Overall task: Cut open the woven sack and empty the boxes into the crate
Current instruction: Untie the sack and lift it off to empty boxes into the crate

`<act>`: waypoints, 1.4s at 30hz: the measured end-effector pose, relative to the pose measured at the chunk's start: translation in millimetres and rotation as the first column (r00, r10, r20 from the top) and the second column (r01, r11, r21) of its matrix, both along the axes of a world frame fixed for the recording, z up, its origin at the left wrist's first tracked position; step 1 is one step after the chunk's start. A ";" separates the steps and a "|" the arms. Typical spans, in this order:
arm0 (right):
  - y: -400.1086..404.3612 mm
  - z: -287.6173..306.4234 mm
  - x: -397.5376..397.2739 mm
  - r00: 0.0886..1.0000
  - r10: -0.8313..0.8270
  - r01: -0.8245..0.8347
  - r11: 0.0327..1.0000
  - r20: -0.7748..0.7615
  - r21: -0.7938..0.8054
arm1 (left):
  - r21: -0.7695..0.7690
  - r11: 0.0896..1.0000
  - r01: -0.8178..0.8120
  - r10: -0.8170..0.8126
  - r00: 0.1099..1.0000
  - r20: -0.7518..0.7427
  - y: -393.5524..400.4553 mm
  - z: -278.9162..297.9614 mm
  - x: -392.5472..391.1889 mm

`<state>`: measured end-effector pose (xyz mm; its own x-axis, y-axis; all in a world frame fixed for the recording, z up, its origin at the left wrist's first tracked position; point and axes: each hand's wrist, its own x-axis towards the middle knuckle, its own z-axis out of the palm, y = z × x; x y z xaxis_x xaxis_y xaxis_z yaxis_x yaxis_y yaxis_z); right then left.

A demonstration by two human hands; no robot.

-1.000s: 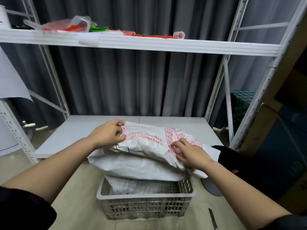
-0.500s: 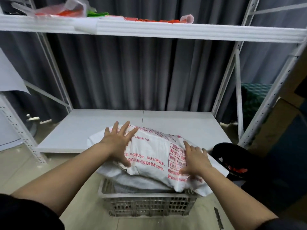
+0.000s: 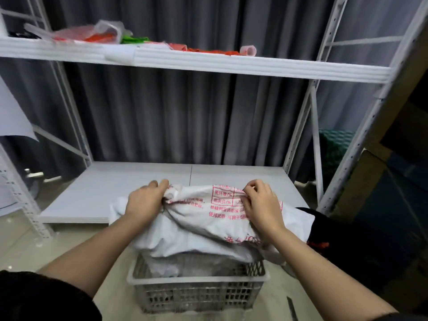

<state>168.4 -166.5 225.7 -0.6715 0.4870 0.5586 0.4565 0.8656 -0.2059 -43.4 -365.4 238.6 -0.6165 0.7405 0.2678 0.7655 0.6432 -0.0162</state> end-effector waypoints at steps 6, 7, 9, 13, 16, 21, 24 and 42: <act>-19.1 26.8 32.4 0.889 0.168 -0.042 0.956 0.427 -0.289 | 0.441 0.895 -0.066 0.035 0.996 0.078 -1.4 68.5 -4.6; -25.6 18.8 34.4 0.881 0.122 -0.011 0.971 0.456 -0.239 | 0.482 0.873 -0.076 0.027 0.994 0.109 -1.7 73.2 -1.9; -34.9 2.1 33.1 0.904 -0.012 0.088 0.984 0.428 -0.158 | 0.498 0.865 -0.066 -0.009 0.989 0.147 0.0 79.5 3.8; -29.4 -0.3 26.1 0.931 -0.232 0.288 0.941 0.282 -0.179 | 0.466 0.885 -0.012 -0.115 0.963 0.242 -0.7 84.6 17.3; -20.0 14.3 23.6 0.953 -0.181 0.199 0.979 0.241 -0.052 | 0.505 0.863 -0.018 -0.136 0.954 0.266 -11.9 84.5 19.1; 0.4 110.7 8.8 0.997 -0.074 0.071 0.975 0.006 0.209 | 0.562 0.827 -0.019 -0.034 0.996 0.083 -23.7 121.7 -4.3; 0.8 156.7 -2.9 0.974 -0.101 0.162 0.936 -0.204 0.313 | 0.778 0.628 -0.004 0.000 1.000 0.005 -26.4 148.3 -5.5; 30.4 99.3 25.7 0.967 0.235 -0.253 0.806 0.103 0.535 | 0.245 0.916 0.318 -0.185 0.876 -0.445 -37.5 98.7 -22.6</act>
<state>194.1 -136.0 324.9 -0.7481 -0.0689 0.6600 0.2135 0.9167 0.3377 -66.0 -402.9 337.4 -0.2081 0.6968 0.6864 0.8694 0.4533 -0.1966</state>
